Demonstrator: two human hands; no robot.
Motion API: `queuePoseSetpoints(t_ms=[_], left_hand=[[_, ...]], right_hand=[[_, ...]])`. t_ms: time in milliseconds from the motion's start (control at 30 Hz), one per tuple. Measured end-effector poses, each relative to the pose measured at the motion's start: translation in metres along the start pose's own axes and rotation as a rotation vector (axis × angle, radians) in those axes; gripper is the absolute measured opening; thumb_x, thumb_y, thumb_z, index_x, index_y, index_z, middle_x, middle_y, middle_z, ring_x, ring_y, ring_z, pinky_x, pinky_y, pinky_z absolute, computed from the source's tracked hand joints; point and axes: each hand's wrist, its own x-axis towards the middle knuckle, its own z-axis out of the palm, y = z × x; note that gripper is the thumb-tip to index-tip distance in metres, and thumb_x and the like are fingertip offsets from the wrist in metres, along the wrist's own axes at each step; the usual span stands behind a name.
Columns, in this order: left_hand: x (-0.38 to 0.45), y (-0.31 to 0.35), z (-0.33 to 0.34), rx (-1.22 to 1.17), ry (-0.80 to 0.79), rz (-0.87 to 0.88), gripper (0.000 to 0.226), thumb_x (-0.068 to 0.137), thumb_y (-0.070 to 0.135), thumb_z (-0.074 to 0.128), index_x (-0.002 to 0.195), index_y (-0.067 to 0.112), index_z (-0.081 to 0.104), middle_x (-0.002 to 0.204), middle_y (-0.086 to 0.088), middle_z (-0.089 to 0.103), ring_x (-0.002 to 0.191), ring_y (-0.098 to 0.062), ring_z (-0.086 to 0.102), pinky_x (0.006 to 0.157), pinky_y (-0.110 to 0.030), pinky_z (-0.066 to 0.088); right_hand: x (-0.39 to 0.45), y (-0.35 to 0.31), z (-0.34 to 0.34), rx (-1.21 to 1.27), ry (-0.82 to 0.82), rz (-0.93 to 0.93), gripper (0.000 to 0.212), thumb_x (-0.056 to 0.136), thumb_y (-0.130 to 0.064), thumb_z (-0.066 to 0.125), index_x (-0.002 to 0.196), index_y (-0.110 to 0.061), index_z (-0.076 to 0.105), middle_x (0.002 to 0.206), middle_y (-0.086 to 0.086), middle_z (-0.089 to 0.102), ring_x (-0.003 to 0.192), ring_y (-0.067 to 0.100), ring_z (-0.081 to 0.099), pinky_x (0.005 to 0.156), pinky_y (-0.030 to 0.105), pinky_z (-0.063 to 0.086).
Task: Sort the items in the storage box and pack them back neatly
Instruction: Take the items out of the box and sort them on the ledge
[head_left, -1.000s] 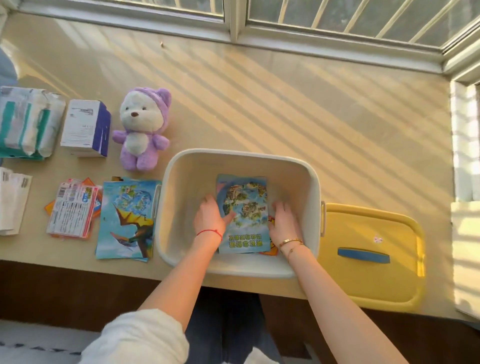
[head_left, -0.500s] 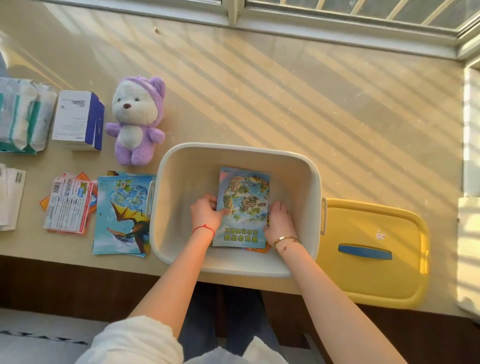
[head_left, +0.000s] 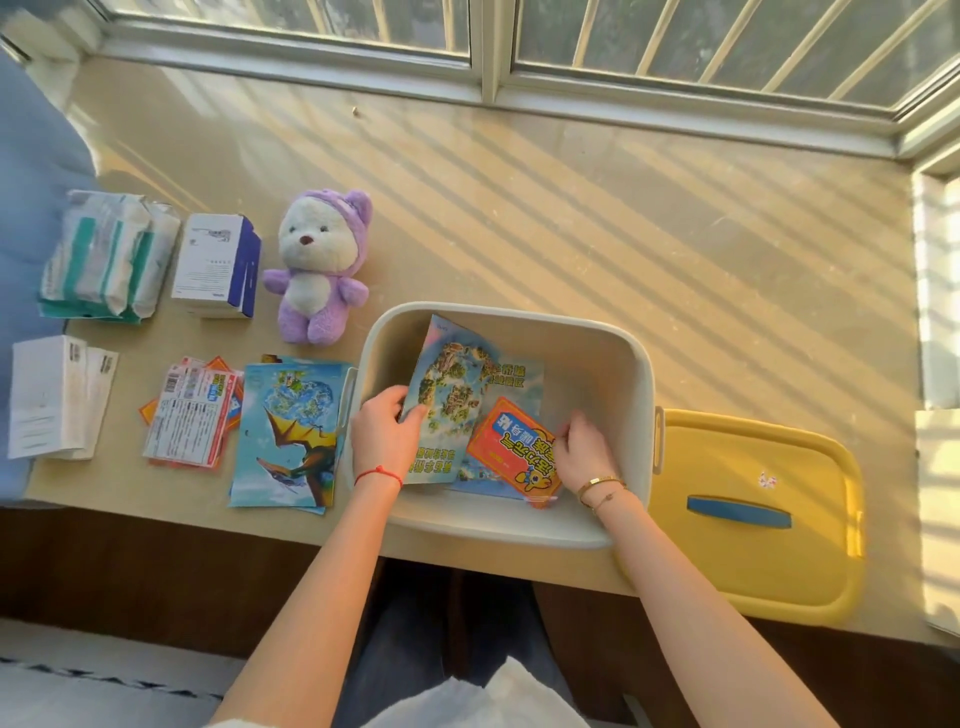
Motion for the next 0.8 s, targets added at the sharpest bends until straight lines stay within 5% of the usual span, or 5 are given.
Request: queuePoseSetpoints(t_ms=[133,333,467,600,800], left_hand=[[-0.012,0.008,-0.024,-0.041,0.025,0.034,0.008,0.086,0.018,0.066,0.092,0.013,0.067,0.079,0.001,0.069,0.074,-0.014,0.063,0.063,-0.023,0.048],[-0.034,0.003,-0.075,-0.193,0.077,-0.018,0.008,0.086,0.02,0.065,0.094,0.019,0.066,0.086,0.002,0.071,0.08,-0.016,0.067,0.074,-0.042,0.056],[-0.048,-0.008,-0.117,-0.237,0.139,-0.036,0.007,0.086,0.022,0.064,0.093,0.025,0.064,0.086,0.004,0.071,0.08,-0.015,0.068,0.071,-0.044,0.057],[-0.055,-0.031,-0.161,-0.265,0.199,-0.065,0.011,0.086,0.019,0.066,0.095,0.025,0.064,0.089,0.002,0.072,0.081,-0.016,0.068,0.074,-0.043,0.057],[-0.05,-0.08,-0.233,-0.261,0.271,-0.128,0.022,0.087,0.017,0.065,0.108,0.009,0.064,0.09,-0.001,0.069,0.082,-0.02,0.068,0.075,-0.042,0.057]], right_hand=[[-0.026,-0.006,-0.024,0.319,0.056,-0.051,0.009,0.093,-0.006,0.043,0.097,-0.013,0.045,0.076,0.009,0.066,0.07,0.026,0.058,0.055,0.03,0.04],[-0.07,-0.02,-0.052,0.662,0.046,-0.103,0.045,0.086,0.004,0.053,0.126,-0.016,0.049,0.096,0.004,0.073,0.089,0.021,0.07,0.079,0.04,0.056],[-0.103,-0.053,-0.061,0.784,0.011,-0.21,0.044,0.083,0.011,0.056,0.12,-0.013,0.05,0.112,0.008,0.066,0.103,0.019,0.065,0.088,0.036,0.054],[-0.126,-0.103,-0.051,0.842,-0.031,-0.267,0.042,0.081,0.011,0.059,0.106,-0.021,0.05,0.108,0.002,0.064,0.098,0.012,0.064,0.079,0.024,0.055],[-0.142,-0.187,-0.006,0.864,-0.094,-0.275,0.042,0.079,0.015,0.057,0.103,-0.018,0.047,0.104,0.005,0.064,0.093,0.013,0.064,0.076,0.024,0.056]])
